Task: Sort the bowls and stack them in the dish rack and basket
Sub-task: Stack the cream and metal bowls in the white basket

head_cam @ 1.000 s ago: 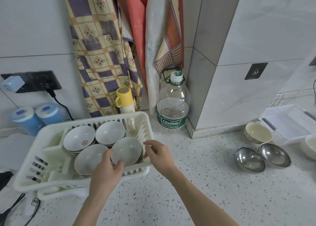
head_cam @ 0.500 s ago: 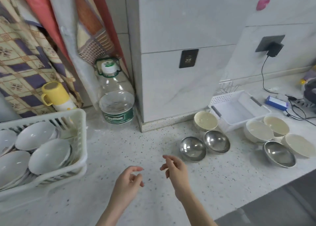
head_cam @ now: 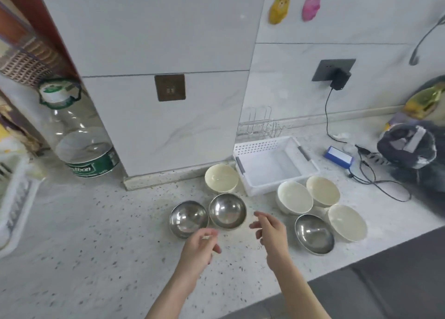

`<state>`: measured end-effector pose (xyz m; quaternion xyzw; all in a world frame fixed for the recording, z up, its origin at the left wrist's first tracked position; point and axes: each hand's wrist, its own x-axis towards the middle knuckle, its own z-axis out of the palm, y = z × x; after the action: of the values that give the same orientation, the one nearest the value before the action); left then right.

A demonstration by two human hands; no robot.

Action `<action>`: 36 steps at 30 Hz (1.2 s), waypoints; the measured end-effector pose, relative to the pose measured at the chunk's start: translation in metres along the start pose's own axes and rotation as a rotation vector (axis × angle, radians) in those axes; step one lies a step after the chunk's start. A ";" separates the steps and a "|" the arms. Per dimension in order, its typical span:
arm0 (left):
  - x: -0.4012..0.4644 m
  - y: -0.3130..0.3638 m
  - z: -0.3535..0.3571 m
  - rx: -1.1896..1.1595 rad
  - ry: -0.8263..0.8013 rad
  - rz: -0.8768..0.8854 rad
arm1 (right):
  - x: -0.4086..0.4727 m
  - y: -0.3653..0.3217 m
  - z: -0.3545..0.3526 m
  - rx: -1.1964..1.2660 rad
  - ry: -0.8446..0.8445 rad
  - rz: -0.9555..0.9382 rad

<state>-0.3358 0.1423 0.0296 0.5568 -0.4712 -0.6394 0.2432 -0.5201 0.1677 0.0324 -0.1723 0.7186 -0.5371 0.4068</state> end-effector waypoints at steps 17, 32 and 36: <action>0.081 0.018 0.147 0.225 -0.182 -0.104 | 0.056 0.050 -0.174 0.302 0.729 0.282; 0.132 0.037 0.246 0.088 0.077 -0.264 | 0.135 0.043 -0.273 -0.081 0.194 0.281; 0.133 0.037 0.248 0.049 0.126 -0.249 | 0.146 0.030 -0.292 -0.035 0.187 0.317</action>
<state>-0.6121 0.0970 -0.0180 0.6560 -0.3977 -0.6165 0.1772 -0.8286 0.2631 -0.0268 -0.0132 0.7808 -0.4671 0.4147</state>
